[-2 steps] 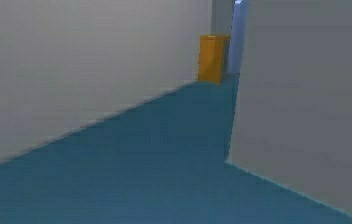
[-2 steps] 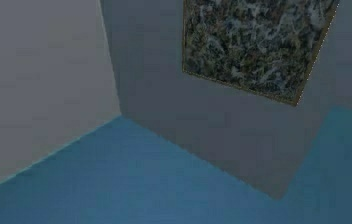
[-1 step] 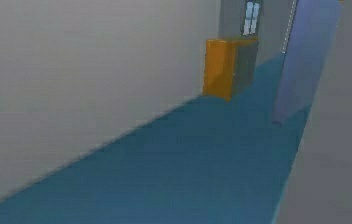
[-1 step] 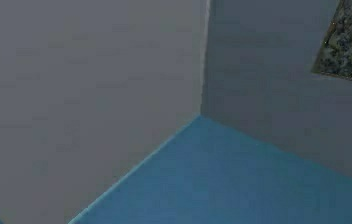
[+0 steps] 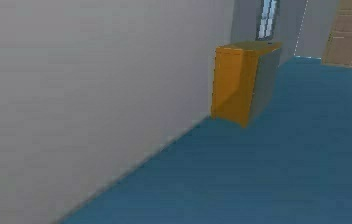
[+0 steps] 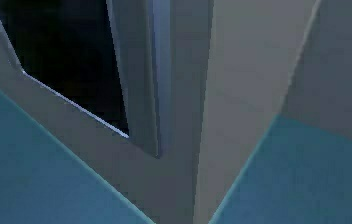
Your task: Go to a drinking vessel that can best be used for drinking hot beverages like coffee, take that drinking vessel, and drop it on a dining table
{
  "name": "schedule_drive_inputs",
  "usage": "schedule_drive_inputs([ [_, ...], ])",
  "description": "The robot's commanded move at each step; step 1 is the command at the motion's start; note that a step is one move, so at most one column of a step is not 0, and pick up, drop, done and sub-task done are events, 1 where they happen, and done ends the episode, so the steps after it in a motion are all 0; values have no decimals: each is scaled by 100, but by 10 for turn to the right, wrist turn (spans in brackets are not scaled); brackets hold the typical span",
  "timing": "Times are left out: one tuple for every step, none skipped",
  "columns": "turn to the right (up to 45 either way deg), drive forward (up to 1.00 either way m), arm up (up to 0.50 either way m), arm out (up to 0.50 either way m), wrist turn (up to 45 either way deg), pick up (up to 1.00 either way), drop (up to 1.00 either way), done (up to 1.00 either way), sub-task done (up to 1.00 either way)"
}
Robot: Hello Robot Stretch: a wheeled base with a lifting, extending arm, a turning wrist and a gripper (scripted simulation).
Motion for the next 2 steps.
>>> schedule_drive_inputs([
  [90,0,0,0,0,0,0,0,0],
  [0,10,0,0,0,0,0,0,0],
])
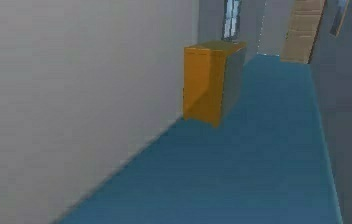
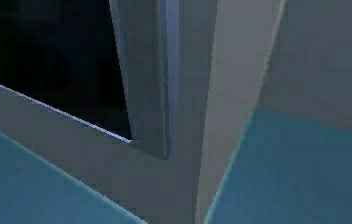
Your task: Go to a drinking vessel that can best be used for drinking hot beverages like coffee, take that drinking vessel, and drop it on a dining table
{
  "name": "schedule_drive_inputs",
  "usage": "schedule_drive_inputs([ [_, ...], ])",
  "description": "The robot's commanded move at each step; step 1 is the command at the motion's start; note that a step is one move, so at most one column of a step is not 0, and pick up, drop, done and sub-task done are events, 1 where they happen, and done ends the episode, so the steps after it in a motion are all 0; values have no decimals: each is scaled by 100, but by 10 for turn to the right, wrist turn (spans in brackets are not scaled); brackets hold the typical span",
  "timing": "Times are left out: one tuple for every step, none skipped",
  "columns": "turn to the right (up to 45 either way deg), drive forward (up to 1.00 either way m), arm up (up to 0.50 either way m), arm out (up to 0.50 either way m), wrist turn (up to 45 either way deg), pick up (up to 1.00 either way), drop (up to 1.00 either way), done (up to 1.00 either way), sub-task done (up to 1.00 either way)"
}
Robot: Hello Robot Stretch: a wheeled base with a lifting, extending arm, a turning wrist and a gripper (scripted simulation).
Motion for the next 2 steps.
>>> schedule_drive_inputs([
  [270,0,0,0,0,0,0,0,0],
  [0,100,0,0,0,0,0,0,0],
])
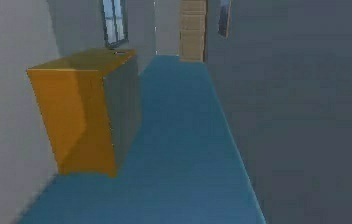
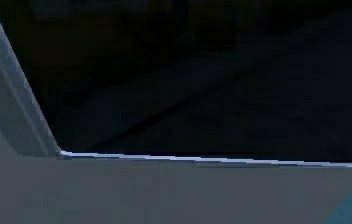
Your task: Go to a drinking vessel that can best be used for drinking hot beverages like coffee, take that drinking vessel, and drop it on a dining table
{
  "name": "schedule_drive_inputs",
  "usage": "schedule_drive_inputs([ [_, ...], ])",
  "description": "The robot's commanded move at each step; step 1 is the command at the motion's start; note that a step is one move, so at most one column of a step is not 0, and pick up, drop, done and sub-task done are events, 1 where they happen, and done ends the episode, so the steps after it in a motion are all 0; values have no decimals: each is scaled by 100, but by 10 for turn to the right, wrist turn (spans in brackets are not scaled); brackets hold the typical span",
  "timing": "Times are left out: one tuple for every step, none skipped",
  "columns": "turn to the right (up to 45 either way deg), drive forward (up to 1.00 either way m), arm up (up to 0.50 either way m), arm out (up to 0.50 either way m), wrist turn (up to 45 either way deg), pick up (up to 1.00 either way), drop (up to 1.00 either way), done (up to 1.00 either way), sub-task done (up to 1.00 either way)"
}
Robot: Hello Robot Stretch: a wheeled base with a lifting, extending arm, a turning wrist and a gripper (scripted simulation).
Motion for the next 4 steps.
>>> schedule_drive_inputs([
  [0,100,0,0,0,0,0,0,0],
  [30,0,0,0,0,0,0,0,0],
  [0,100,0,0,0,0,0,0,0],
  [0,85,0,0,0,0,0,0,0],
])
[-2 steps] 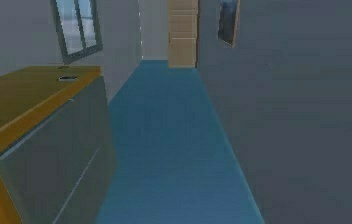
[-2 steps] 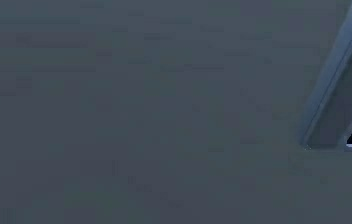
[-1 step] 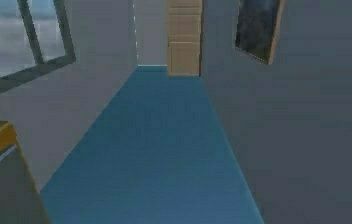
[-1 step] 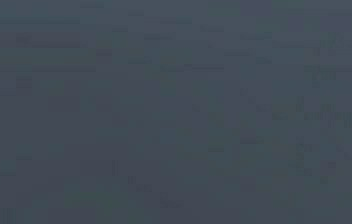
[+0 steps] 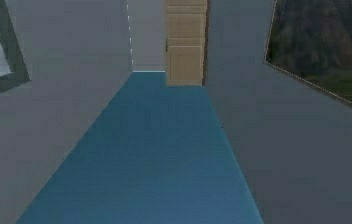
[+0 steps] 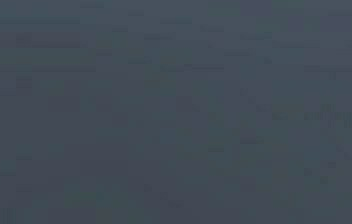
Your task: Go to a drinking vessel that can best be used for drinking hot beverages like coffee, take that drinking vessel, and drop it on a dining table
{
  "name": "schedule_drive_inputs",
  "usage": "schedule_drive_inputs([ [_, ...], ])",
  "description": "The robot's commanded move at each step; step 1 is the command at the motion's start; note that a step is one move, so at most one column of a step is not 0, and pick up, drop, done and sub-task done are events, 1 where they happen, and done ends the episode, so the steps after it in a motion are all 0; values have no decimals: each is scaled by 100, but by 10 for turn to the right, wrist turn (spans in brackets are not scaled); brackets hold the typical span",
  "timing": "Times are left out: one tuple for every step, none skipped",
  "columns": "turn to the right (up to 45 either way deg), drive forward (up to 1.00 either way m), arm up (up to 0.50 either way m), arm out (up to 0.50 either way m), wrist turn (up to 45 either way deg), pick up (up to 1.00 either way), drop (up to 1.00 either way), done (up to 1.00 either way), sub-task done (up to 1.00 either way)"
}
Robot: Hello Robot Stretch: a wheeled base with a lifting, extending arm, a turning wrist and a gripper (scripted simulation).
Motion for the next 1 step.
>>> schedule_drive_inputs([
  [-90,0,0,0,0,0,0,0,0],
])
